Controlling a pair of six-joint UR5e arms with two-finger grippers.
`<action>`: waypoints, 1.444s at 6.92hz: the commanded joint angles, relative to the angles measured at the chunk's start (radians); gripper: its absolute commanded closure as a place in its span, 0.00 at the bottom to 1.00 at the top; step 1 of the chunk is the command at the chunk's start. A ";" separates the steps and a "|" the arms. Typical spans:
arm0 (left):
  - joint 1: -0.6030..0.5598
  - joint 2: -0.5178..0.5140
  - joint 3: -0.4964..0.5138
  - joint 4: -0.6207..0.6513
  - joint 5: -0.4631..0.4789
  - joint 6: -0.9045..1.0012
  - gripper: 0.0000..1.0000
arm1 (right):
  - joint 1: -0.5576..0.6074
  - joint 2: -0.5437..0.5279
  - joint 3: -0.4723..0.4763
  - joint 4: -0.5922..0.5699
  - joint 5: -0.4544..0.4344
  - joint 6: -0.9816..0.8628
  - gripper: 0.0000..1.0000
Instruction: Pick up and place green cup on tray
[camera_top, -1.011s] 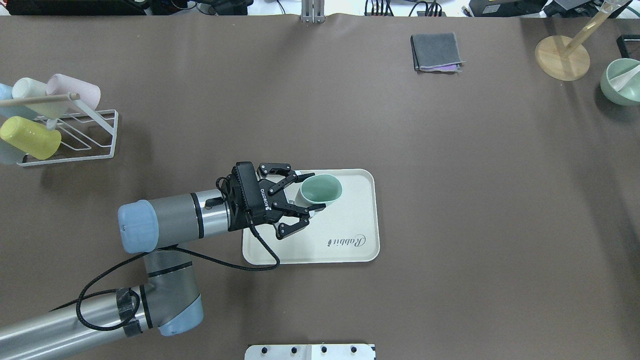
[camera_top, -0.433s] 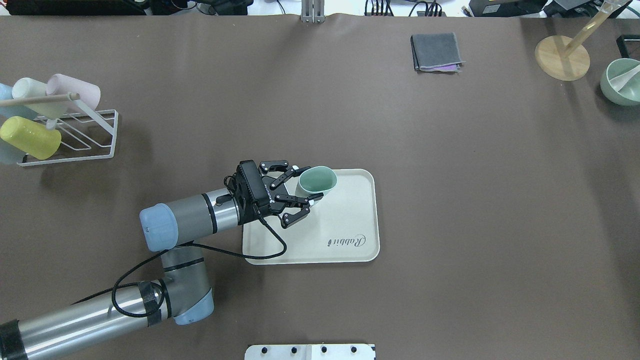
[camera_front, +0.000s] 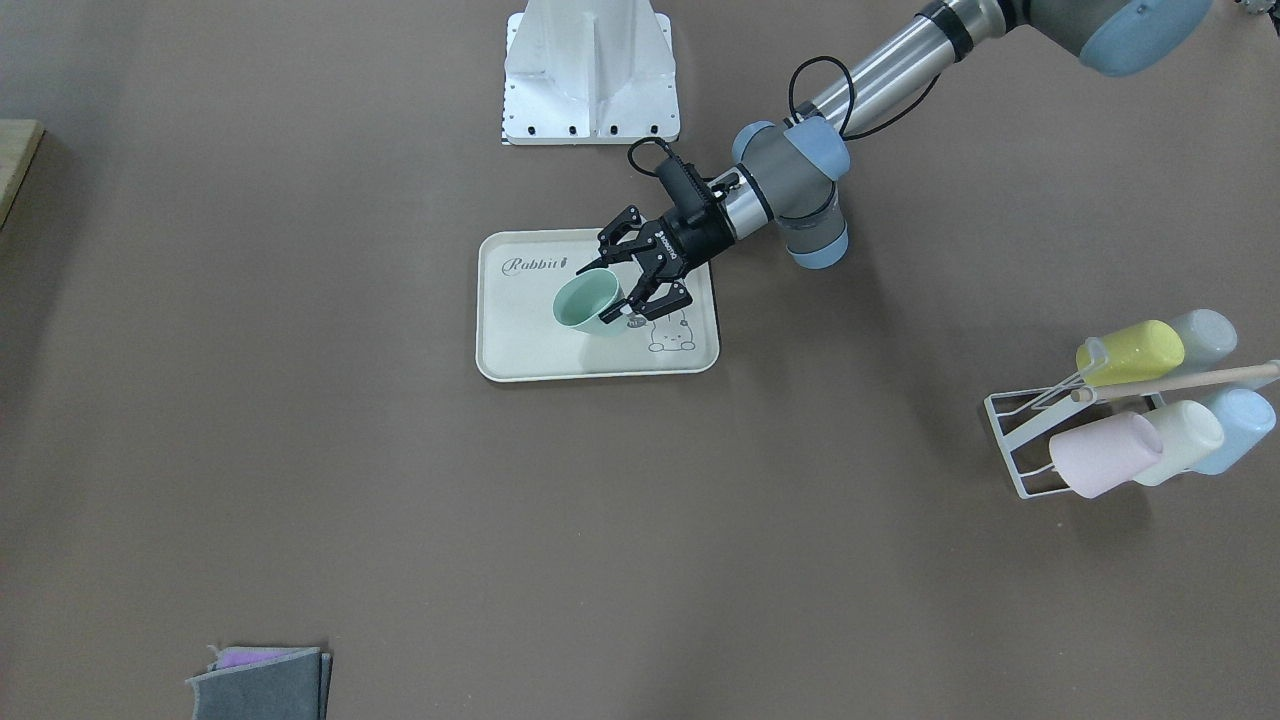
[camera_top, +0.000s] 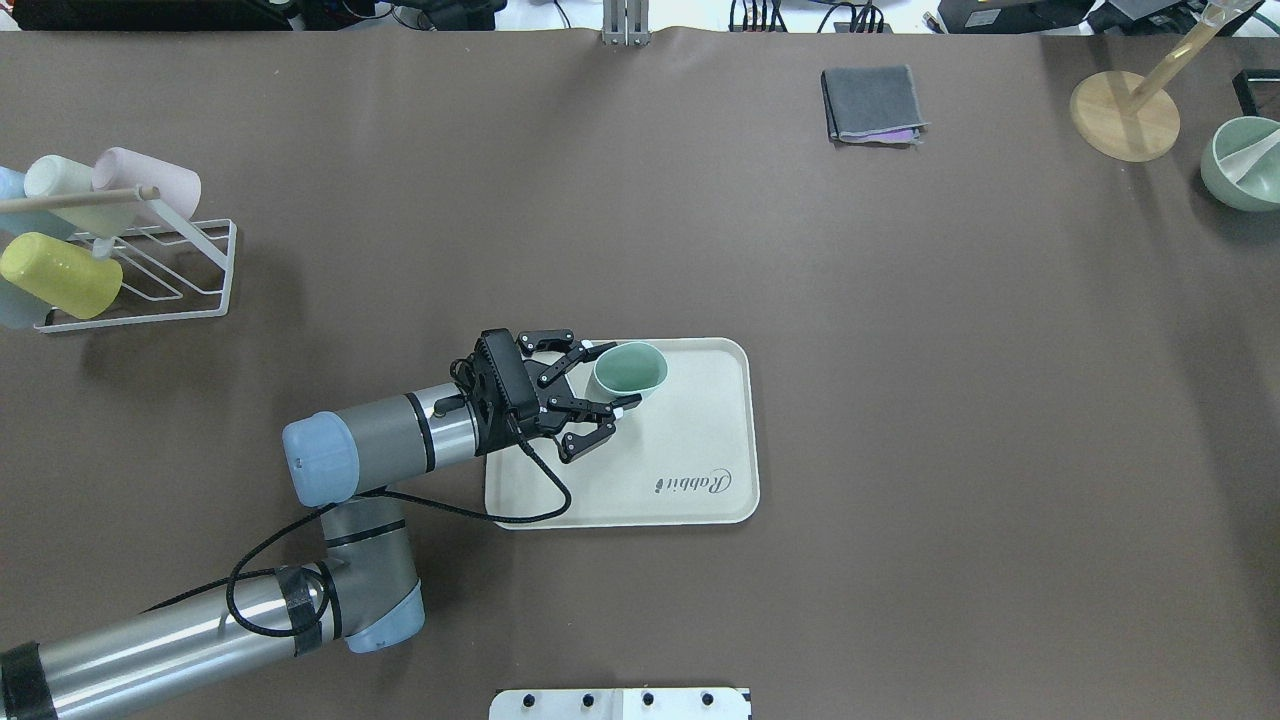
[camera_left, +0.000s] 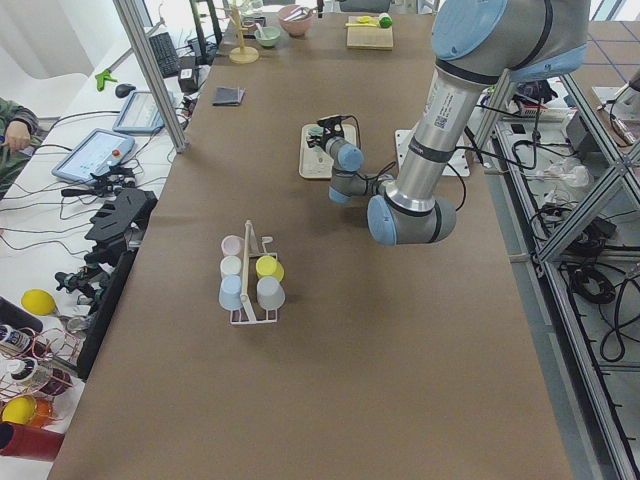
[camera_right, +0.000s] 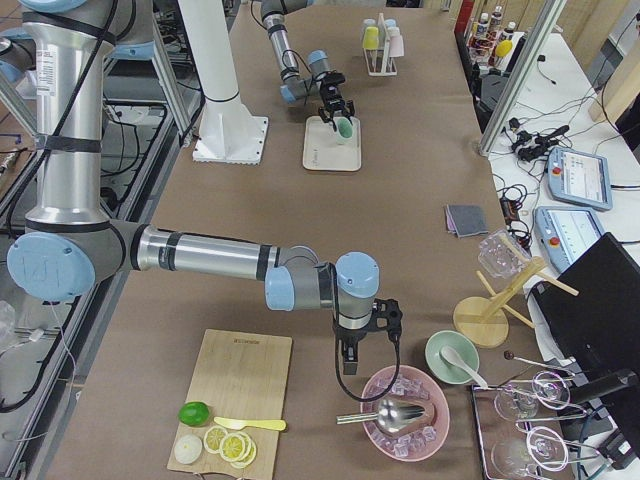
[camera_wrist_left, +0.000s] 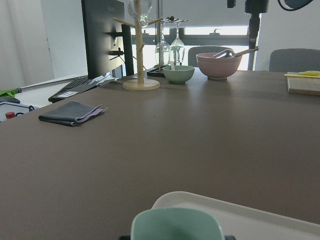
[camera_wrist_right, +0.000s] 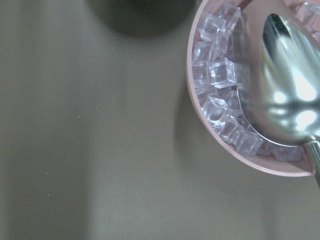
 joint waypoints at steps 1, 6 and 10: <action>0.002 -0.003 -0.005 -0.001 -0.024 0.000 0.67 | 0.000 -0.008 0.001 0.007 -0.006 0.108 0.00; 0.002 0.021 -0.010 -0.001 -0.025 0.006 0.01 | 0.000 0.006 0.010 0.012 -0.003 0.106 0.00; 0.001 0.040 -0.018 -0.001 -0.024 0.009 0.01 | 0.000 0.015 0.013 0.019 -0.003 0.103 0.00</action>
